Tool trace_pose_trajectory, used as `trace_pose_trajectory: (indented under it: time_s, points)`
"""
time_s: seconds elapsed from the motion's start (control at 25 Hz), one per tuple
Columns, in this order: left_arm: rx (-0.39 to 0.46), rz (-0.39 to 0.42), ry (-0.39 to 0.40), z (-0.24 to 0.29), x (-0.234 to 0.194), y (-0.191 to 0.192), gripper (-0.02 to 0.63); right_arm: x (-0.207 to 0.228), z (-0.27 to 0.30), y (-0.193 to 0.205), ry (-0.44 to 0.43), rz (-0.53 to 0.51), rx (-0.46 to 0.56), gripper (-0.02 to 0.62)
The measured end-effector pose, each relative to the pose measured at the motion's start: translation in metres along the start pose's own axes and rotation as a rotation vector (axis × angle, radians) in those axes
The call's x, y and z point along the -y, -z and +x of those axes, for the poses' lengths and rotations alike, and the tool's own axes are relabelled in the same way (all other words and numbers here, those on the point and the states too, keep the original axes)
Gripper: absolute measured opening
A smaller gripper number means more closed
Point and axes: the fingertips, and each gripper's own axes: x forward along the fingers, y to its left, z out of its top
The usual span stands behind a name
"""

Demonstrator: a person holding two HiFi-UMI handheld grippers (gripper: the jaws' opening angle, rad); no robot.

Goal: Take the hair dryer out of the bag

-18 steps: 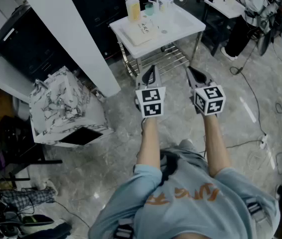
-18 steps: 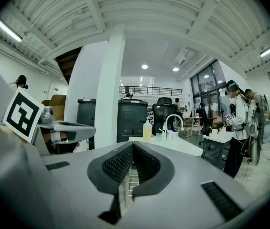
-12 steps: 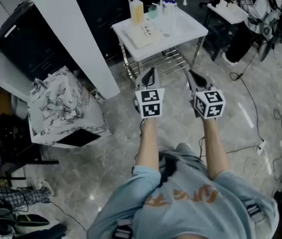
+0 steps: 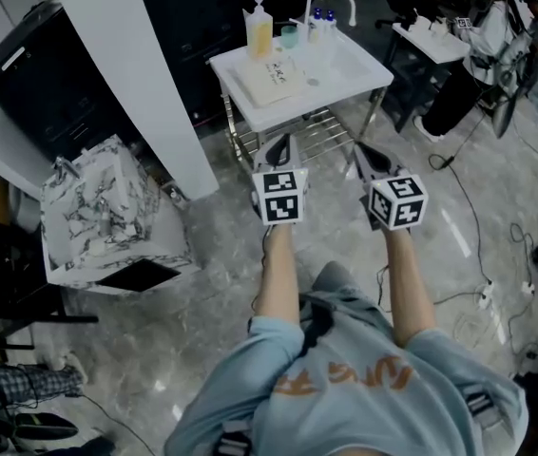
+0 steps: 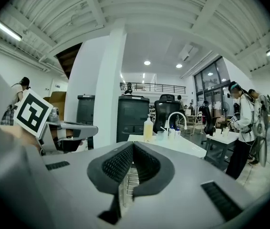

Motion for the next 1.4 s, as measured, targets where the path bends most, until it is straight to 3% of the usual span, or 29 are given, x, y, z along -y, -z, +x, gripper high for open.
trace_pose_trajectory:
  time_s: [0.36, 0.52, 0.72, 0.88, 1.0, 1.24, 1.4]
  points:
    - [0.012, 0.004, -0.001, 0.046, -0.017, -0.006, 0.003, 0.035, 0.041, -0.002, -0.013, 0.047, -0.006, -0.003]
    - [-0.01, -0.004, -0.026, 0.076, -0.033, 0.003, 0.003, 0.045, 0.082, -0.005, -0.061, 0.057, -0.01, -0.003]
    - [-0.112, -0.051, -0.076, 0.108, -0.046, 0.053, 0.003, 0.056, 0.133, 0.039, -0.136, 0.13, -0.105, -0.003]
    - [-0.218, -0.17, -0.041, 0.14, -0.045, 0.12, 0.003, 0.066, 0.166, 0.086, -0.172, 0.21, -0.188, -0.003]
    - [-0.283, -0.211, -0.068, 0.169, -0.057, 0.146, 0.003, 0.08, 0.197, 0.1, -0.2, 0.238, -0.212, -0.003]
    - [-0.32, -0.111, -0.047, 0.251, -0.053, 0.116, 0.003, 0.161, 0.251, 0.086, -0.154, 0.364, -0.15, -0.003]
    - [-0.287, -0.096, 0.03, 0.309, -0.036, 0.082, 0.003, 0.207, 0.283, 0.07, -0.147, 0.407, -0.102, -0.003]
